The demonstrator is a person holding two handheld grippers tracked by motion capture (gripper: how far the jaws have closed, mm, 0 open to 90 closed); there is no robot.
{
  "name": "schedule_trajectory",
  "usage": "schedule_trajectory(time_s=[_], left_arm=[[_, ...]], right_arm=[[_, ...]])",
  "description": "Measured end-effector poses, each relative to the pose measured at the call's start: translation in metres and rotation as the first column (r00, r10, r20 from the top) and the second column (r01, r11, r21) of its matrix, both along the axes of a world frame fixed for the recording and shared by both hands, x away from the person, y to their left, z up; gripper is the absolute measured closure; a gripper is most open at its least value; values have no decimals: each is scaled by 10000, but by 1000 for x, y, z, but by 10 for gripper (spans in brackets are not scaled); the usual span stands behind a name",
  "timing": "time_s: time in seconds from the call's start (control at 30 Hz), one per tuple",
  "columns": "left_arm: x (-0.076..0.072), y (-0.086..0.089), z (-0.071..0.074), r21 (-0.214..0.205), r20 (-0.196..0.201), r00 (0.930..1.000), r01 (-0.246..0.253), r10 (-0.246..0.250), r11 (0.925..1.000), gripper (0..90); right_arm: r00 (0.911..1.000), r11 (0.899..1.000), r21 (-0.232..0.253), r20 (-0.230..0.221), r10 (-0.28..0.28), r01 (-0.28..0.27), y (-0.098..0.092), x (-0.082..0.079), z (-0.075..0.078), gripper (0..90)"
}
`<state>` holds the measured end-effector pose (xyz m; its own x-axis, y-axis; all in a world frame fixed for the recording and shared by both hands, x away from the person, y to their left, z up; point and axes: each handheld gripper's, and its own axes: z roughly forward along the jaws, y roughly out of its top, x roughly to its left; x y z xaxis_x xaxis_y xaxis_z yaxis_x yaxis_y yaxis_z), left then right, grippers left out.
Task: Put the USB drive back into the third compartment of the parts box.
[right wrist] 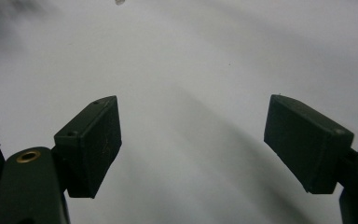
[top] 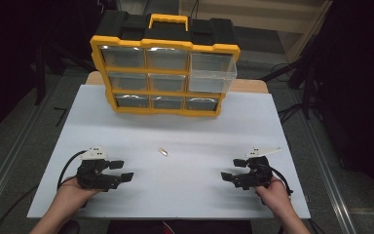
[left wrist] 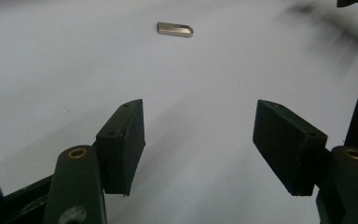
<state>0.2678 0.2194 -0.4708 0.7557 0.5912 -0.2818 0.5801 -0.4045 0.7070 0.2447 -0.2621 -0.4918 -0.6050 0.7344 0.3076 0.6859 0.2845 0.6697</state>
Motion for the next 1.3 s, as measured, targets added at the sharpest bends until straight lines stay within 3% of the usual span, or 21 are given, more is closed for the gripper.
schedule_trajectory(time_s=[0.8, 0.93, 1.3], left_arm=[[0, 0, 0, 31, -69, 10000, -71, 71, 10000, 314], [1, 0, 0, 24, -131, 9999, -53, 53, 10000, 305], [1, 1, 1, -27, -185, 9998, -91, 90, 10000, 286]], right_arm=[[9998, 9998, 97, 95, 185, -186, 2, 5, 5, 175], [9998, 9994, 289, 117, 175, -178, 7, 9, 8, 175], [9974, 9991, -54, 583, 432, -429, 24, 23, 21, 176]])
